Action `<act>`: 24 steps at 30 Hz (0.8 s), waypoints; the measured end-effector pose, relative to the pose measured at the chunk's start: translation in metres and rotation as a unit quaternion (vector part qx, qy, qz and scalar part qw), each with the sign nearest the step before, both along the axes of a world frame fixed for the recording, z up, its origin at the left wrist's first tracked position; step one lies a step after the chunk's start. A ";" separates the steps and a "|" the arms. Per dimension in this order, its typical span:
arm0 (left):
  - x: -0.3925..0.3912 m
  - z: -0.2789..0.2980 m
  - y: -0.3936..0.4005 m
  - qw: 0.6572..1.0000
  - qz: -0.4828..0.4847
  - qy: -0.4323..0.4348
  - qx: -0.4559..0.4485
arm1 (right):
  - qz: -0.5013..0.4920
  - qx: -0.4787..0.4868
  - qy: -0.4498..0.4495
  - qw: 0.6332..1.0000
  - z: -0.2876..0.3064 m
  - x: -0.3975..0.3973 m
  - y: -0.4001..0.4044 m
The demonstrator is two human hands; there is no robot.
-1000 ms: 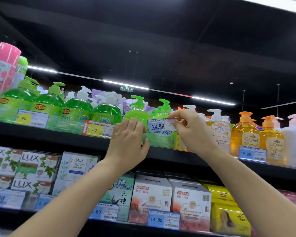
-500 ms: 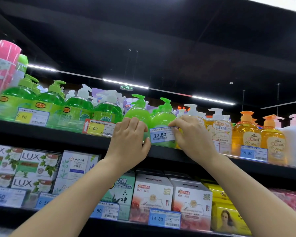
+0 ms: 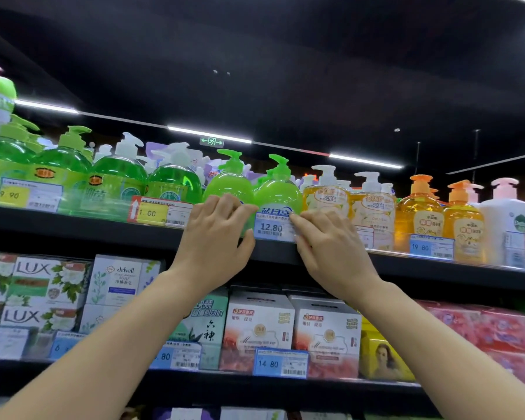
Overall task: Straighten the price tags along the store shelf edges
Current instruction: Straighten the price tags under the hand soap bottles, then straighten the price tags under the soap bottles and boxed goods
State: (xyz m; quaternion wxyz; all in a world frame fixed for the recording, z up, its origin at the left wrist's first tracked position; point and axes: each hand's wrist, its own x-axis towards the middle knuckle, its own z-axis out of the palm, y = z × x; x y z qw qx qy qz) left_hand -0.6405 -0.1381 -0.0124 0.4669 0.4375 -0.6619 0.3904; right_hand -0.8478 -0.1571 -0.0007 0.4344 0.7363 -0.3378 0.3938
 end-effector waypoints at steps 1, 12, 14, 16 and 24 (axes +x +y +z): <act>-0.002 -0.002 0.000 1.000 -0.004 0.000 0.005 | -0.002 0.007 0.003 1.000 -0.001 -0.001 0.000; -0.034 -0.035 0.006 0.992 -0.101 -0.065 0.035 | -0.014 0.072 -0.034 0.997 -0.040 -0.050 0.020; -0.044 -0.036 0.004 0.990 -0.110 -0.071 0.045 | -0.031 0.083 -0.037 0.995 -0.047 -0.063 0.023; -0.056 -0.037 0.003 0.988 -0.125 -0.076 0.052 | -0.053 0.092 -0.040 0.993 -0.052 -0.076 0.027; -0.128 -0.040 0.000 0.973 -0.206 -0.090 0.044 | -0.145 0.112 -0.101 0.978 -0.065 -0.145 0.054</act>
